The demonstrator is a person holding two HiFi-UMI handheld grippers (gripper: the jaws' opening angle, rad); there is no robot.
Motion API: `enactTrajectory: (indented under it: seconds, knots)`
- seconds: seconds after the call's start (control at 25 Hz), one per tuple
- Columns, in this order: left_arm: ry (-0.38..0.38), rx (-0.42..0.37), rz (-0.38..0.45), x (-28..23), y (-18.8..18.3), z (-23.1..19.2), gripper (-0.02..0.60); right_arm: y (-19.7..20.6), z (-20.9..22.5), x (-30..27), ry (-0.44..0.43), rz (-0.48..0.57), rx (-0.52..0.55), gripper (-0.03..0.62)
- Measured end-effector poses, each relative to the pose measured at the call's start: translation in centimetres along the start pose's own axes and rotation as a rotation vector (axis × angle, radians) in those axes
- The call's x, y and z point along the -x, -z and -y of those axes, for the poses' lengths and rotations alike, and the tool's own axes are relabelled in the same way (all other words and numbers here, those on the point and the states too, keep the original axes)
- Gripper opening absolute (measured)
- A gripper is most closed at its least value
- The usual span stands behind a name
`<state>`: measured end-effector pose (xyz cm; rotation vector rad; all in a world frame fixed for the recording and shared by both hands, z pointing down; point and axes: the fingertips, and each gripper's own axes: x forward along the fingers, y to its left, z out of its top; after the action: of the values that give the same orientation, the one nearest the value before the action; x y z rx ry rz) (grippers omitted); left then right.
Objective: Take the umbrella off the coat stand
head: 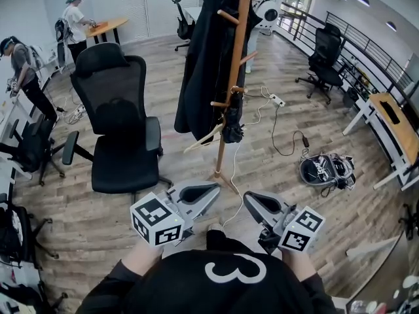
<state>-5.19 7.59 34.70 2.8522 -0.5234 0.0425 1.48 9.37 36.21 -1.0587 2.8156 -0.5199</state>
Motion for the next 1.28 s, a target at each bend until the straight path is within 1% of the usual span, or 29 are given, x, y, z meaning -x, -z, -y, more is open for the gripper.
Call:
enactTrajectory:
  seconds: [0.2, 0.56, 0.88, 1.12, 1.28]
  knots:
    - [-0.009, 0.014, -0.026, -1.9, 0.0, -2.0, 0.015, -0.5, 2.8, -1.3, -0.005, 0.002, -0.026, 0.026]
    - [-0.032, 0.065, -0.055, -7.1, -0.2, -7.5, 0.015, -2.5, 10.3, -3.8, 0.001, -0.015, -0.062, 0.026]
    - [-0.068, 0.103, -0.068, -11.5, -0.3, -13.0, 0.017, -3.8, 17.3, -6.8, 0.004, -0.031, -0.088, 0.026]
    - [-0.098, 0.111, -0.091, -13.9, -0.4, -16.6, 0.017, -5.0, 21.3, -9.1, -0.021, -0.024, -0.093, 0.028]
    - [-0.139, 0.115, -0.103, -14.9, -0.5, -18.7, 0.017, -5.4, 23.8, -10.4, -0.040, -0.026, -0.099, 0.028]
